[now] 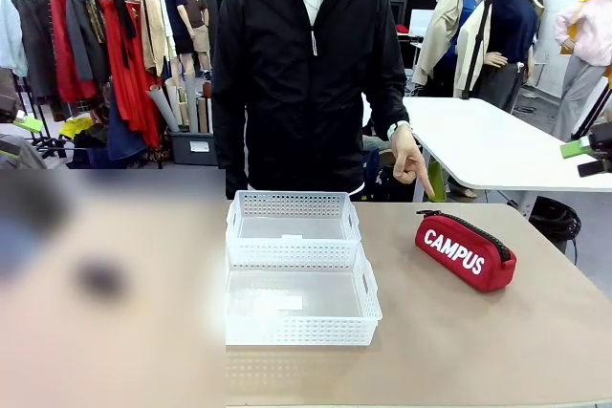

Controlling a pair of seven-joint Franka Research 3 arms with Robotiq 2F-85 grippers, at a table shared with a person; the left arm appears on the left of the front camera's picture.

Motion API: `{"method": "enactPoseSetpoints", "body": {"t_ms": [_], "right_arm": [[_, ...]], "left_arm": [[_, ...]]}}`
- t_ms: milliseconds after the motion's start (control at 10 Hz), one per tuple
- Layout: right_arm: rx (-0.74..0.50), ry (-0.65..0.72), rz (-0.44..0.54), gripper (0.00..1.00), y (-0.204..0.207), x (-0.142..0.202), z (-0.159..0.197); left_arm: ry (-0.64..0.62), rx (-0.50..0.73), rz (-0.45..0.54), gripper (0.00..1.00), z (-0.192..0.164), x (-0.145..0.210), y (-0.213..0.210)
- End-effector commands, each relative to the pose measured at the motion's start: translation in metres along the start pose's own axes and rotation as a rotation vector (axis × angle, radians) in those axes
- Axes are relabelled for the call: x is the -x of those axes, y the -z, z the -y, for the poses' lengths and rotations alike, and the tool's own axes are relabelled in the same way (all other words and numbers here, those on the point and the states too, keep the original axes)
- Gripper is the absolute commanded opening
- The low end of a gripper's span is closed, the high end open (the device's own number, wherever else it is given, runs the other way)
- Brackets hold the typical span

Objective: Distribute items into two baskets.
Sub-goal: Pick up the Pencil pouch that the person points to.

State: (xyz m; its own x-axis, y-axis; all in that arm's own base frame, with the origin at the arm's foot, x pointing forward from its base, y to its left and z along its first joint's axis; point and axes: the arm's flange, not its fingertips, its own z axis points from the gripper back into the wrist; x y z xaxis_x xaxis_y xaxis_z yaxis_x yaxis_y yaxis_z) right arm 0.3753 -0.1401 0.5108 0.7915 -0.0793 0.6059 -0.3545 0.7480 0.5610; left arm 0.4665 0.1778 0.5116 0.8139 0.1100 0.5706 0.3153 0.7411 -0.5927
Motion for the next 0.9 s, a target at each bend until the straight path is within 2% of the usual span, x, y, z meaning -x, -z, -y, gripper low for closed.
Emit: {"method": "enactPoseSetpoints", "body": {"t_ms": [0,600,800], "right_arm": [[0.054,0.022,-0.083,1.0,0.023,-0.022,0.002],[0.187,0.04,-0.344,1.0,0.114,-0.049,0.026],[0.214,0.042,-0.404,1.0,0.141,-0.057,0.033]], "left_arm": [[0.0,-0.002,0.003,1.0,0.0,0.0,0.0],[0.0,-0.002,0.003,1.0,0.0,0.0,0.0],[0.0,-0.002,0.003,1.0,0.0,0.0,0.0]]}}
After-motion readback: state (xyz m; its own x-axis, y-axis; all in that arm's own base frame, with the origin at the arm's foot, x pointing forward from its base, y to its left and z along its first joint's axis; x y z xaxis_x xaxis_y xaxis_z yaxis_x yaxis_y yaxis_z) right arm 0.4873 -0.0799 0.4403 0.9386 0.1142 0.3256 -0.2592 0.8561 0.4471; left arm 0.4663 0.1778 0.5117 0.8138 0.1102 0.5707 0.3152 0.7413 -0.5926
